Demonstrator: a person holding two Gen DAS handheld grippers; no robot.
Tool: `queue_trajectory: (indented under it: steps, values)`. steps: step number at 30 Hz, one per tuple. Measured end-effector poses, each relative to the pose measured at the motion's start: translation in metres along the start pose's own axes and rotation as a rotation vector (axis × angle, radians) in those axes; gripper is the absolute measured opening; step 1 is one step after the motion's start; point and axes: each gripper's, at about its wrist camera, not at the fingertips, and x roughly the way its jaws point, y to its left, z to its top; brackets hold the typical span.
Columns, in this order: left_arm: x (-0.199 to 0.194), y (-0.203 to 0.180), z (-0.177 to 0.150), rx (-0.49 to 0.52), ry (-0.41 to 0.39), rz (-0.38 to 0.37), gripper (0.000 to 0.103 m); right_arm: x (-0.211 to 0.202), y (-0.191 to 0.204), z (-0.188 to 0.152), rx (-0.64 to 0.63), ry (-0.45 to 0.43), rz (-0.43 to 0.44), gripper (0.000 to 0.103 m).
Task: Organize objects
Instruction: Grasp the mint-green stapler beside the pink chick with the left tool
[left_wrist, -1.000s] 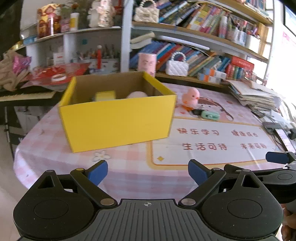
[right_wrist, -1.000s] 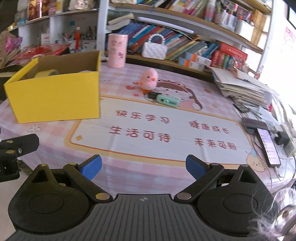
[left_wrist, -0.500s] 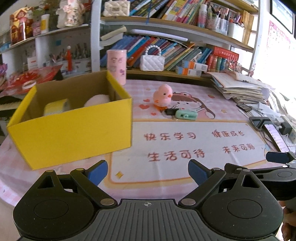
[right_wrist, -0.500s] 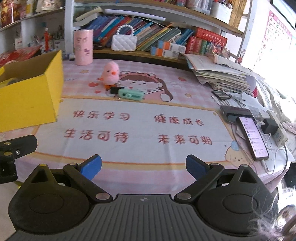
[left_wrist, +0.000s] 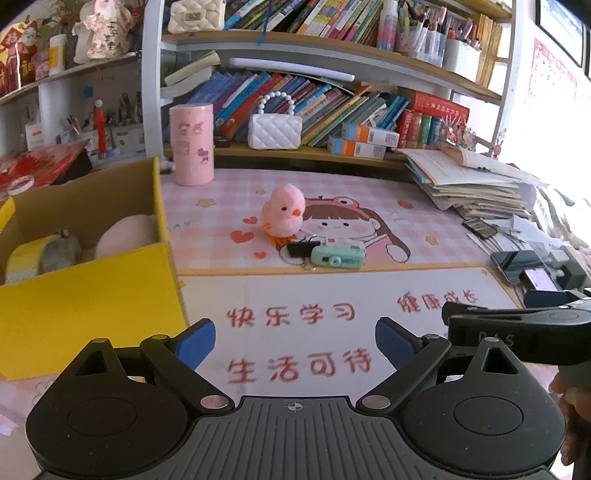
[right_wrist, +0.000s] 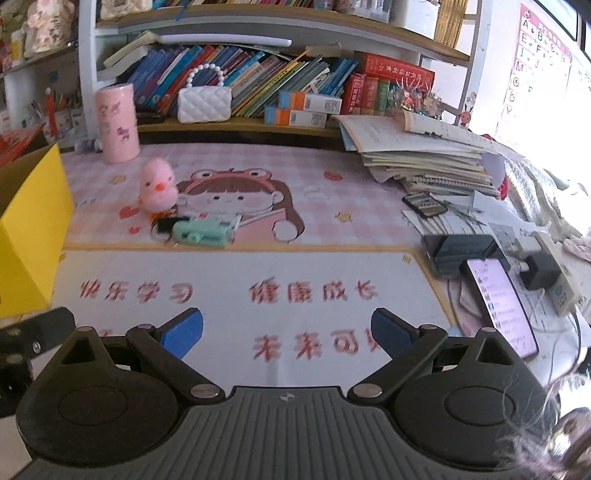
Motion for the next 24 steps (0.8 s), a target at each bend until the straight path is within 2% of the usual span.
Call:
queue_trajectory:
  steps: [13,17,22,24]
  values:
    - [0.067,-0.04,0.031,0.022,0.009,0.055,0.094,0.05,-0.045,0.042,0.017,-0.037,0.094,0.09]
    - [0.096,-0.05,0.041,0.035,0.012,0.061,0.093,0.061,-0.055,0.052,0.015,-0.05,0.088,0.089]
    - [0.134,-0.058,0.048,0.03,0.052,0.053,0.081,0.073,-0.071,0.056,0.035,-0.047,0.082,0.089]
    - [0.146,-0.061,0.049,0.03,0.065,0.058,0.08,0.077,-0.078,0.056,0.039,-0.046,0.071,0.089]
